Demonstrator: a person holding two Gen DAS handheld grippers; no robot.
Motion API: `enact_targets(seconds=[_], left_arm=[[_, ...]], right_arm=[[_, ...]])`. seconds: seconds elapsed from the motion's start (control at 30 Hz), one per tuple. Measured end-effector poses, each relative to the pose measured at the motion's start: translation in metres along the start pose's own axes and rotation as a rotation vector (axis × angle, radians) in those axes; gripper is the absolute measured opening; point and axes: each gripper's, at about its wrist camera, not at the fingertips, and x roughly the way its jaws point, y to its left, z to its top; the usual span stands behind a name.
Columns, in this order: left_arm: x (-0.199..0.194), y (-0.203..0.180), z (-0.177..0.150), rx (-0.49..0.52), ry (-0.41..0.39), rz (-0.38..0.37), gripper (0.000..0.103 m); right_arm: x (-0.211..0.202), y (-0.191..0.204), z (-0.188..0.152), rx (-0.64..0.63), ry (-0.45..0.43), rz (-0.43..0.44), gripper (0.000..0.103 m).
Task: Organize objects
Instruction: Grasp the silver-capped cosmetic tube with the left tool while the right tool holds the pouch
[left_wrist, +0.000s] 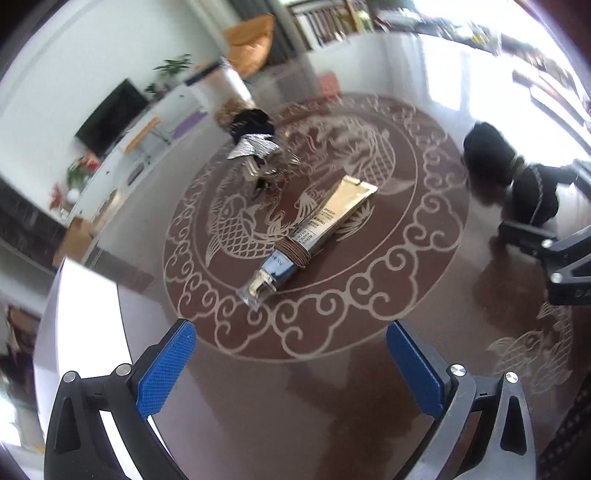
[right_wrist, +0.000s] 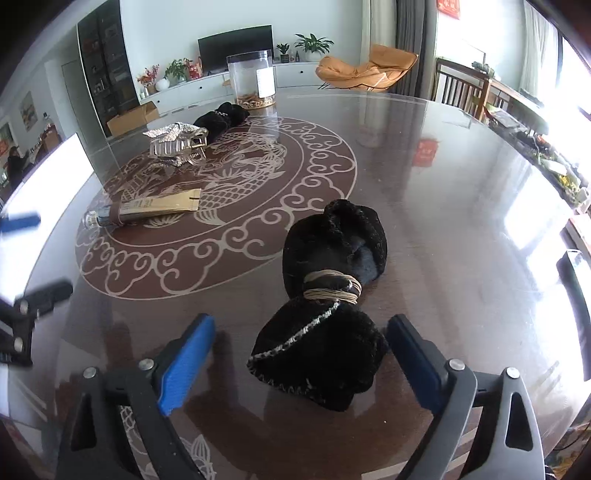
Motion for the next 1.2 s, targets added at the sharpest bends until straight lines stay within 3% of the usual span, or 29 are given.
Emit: enact_targets(seconds=[0.1,0.27,0.43,0.63,0.73,0.8,0.87,0.93,1.0,1.2], left_arm=[[0.015,0.014,0.012,0.030,0.003,-0.022,0.103],[0.050,0.029,0.042,-0.029,0.047,-0.111,0.103],[0.065,0.026,0.059,-0.060,-0.003,-0.162,0.103],[0.073,0.022,0.054,-0.160,0.025,-0.335,0.103],[0.069,0.015,0.048,-0.165,0.000,-0.343,0.103],[0.065,0.011,0.049,-0.170,-0.023,-0.338,0.094],[0.055,0.010,0.048,-0.179,-0.051,-0.332,0.050],[0.051,0.006,0.048,-0.188,-0.044,-0.339,0.029],[0.041,-0.003,0.040,-0.190,-0.043,-0.320,0.028],[0.021,-0.008,-0.001,-0.352,-0.066,-0.313,0.027]], right_arm=[[0.001,0.002,-0.001,-0.011,0.002,-0.009,0.096],[0.001,0.002,-0.002,-0.015,0.004,-0.006,0.098],[0.001,0.001,-0.002,-0.014,0.003,-0.005,0.098],[0.003,0.003,0.000,-0.018,0.008,-0.005,0.100],[0.003,0.003,0.000,-0.018,0.008,-0.006,0.101],[0.003,0.003,0.000,-0.018,0.008,-0.005,0.101],[0.003,0.003,0.000,-0.018,0.008,-0.005,0.101],[0.002,0.003,0.000,-0.016,0.007,-0.002,0.101],[0.002,0.001,0.000,-0.006,0.003,0.005,0.101],[-0.002,-0.009,0.000,0.025,-0.002,0.041,0.101]])
